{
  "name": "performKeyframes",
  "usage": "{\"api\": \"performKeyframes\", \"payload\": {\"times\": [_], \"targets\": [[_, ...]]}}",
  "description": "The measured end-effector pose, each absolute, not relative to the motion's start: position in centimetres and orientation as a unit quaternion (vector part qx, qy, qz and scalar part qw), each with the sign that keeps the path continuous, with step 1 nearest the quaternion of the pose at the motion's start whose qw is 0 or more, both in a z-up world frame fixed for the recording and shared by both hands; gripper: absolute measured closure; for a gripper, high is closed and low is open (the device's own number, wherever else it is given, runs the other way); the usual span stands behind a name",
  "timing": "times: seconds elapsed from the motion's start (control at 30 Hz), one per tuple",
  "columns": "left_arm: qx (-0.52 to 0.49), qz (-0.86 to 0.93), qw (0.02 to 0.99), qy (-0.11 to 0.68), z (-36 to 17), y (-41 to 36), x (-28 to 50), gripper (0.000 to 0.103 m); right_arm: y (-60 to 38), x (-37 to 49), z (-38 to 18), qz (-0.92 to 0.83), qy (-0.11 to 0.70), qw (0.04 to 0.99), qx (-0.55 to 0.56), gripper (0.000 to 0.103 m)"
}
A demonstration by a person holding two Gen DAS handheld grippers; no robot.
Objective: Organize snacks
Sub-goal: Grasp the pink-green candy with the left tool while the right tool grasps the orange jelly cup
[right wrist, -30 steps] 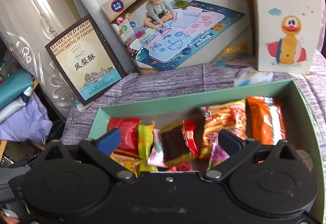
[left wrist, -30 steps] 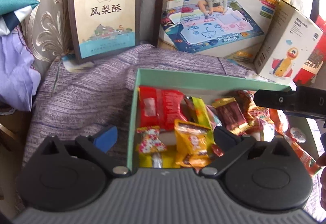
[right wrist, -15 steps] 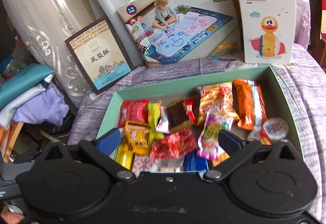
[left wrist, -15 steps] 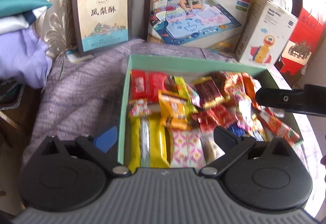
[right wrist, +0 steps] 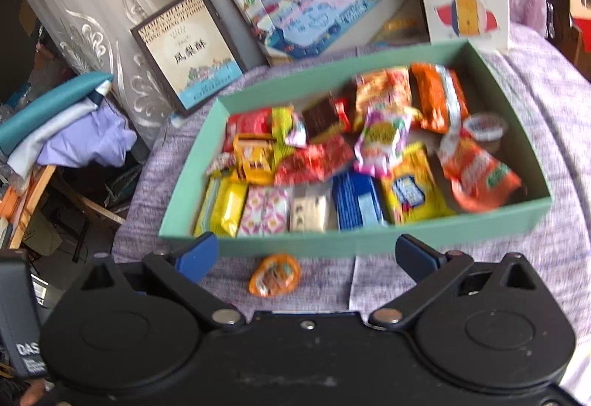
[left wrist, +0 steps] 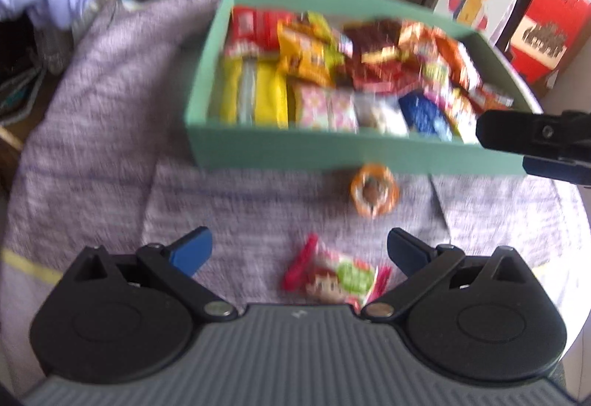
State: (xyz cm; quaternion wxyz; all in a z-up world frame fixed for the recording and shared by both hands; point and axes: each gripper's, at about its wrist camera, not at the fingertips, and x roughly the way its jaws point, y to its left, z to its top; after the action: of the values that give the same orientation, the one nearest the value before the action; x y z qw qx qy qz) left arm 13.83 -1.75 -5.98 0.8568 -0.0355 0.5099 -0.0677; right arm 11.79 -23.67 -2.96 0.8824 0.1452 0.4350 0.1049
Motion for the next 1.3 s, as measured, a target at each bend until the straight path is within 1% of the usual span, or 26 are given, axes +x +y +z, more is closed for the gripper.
{"api": "performKeyframes", "payload": {"times": [0.27,0.43,0.5,0.53,0.57,0.6,0.67,0.8,0.87,0.93,1.0,1.03,1.07,1.13,1.2,1.27,1.3], "targets": [[-0.037,-0.031,0.85,0.524,-7.9,-2.7,14.2,0.0,-23.6,10.6,-5.4,0.092,0.461,0.87,0.151,0.0],[0.014,-0.035,0.856,0.516,-8.5,-3.1,13.3,0.0,-22.8,10.8,-6.0,0.09,0.465,0.869,0.144,0.0],[0.034,-0.035,0.857,0.514,-8.7,-2.8,12.8,0.0,-22.2,10.9,-6.2,0.094,0.465,0.869,0.139,0.002],[0.039,-0.036,0.858,0.511,-8.7,-2.6,12.6,0.0,-21.8,11.0,-6.3,0.097,0.466,0.869,0.135,0.007],[0.039,-0.038,0.859,0.51,-8.7,-2.2,12.4,0.0,-21.4,11.2,-6.5,0.099,0.468,0.869,0.131,0.01],[0.038,-0.037,0.859,0.51,-8.6,-1.7,12.2,0.0,-21.0,11.4,-6.6,0.101,0.468,0.869,0.127,0.01],[0.033,-0.03,0.859,0.509,-8.6,-0.7,12.2,0.0,-20.0,12.0,-6.8,0.103,0.468,0.87,0.114,0.019],[0.016,-0.025,0.863,0.504,-8.5,1.0,12.4,0.0,-18.3,13.2,-7.5,0.103,0.469,0.871,0.102,0.021],[0.014,-0.029,0.864,0.503,-8.4,1.3,12.4,0.0,-17.5,13.8,-7.8,0.108,0.472,0.87,0.096,0.031],[0.01,-0.035,0.864,0.502,-8.4,1.6,12.4,0.0,-16.5,14.1,-8.1,0.114,0.474,0.869,0.082,0.034],[0.002,-0.041,0.865,0.5,-8.3,2.0,12.4,0.0,-15.7,14.2,-8.4,0.12,0.478,0.867,0.069,0.043],[-0.001,-0.042,0.865,0.5,-8.2,2.1,12.3,0.0,-15.4,14.1,-8.7,0.122,0.48,0.866,0.062,0.054],[-0.003,-0.043,0.866,0.499,-8.2,2.2,12.2,0.0,-15.1,14.0,-8.8,0.121,0.477,0.869,0.048,0.058],[-0.006,-0.043,0.866,0.498,-8.2,2.3,12.2,0.0,-14.6,13.6,-8.8,0.124,0.469,0.874,0.025,0.06],[-0.003,-0.041,0.866,0.499,-8.2,2.1,12.2,0.0,-14.9,13.5,-8.7,0.124,0.469,0.874,0.026,0.06],[-0.006,-0.045,0.865,0.499,-8.1,1.9,12.1,0.002,-15.7,13.2,-8.7,0.114,0.469,0.875,0.035,0.06],[-0.008,-0.047,0.865,0.499,-8.1,1.7,12.1,0.004,-16.3,13.0,-8.7,0.107,0.471,0.875,0.042,0.06]]}}
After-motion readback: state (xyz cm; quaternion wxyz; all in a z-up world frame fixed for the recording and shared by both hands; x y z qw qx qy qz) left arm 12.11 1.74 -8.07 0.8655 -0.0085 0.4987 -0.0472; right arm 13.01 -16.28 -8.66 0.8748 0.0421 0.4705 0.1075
